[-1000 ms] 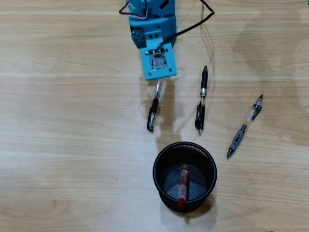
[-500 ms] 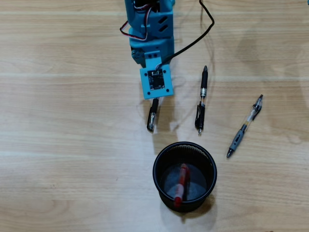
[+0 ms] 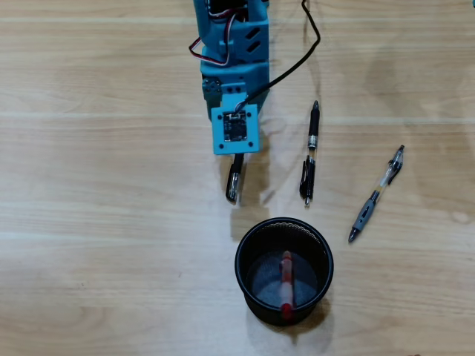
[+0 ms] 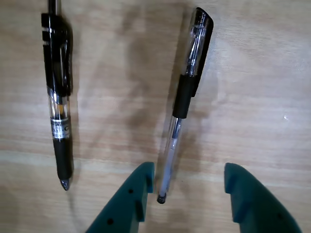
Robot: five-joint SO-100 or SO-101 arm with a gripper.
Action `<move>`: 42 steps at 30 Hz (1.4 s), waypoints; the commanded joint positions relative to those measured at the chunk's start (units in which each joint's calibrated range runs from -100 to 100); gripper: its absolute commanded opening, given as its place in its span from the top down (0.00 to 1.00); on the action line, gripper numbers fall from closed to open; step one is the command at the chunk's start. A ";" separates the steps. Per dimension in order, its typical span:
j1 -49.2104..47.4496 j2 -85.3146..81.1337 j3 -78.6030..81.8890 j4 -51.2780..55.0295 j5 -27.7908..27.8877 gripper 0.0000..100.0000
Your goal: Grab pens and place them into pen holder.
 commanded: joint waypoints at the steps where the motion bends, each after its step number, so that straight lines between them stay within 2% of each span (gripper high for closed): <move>1: -1.29 -0.21 -1.64 -1.11 -1.50 0.81; 25: -3.21 14.14 -1.55 -1.20 -1.61 0.80; 33: -3.85 18.38 2.89 -9.95 -1.61 0.80; 42: -3.12 18.38 3.97 -10.68 -1.61 0.80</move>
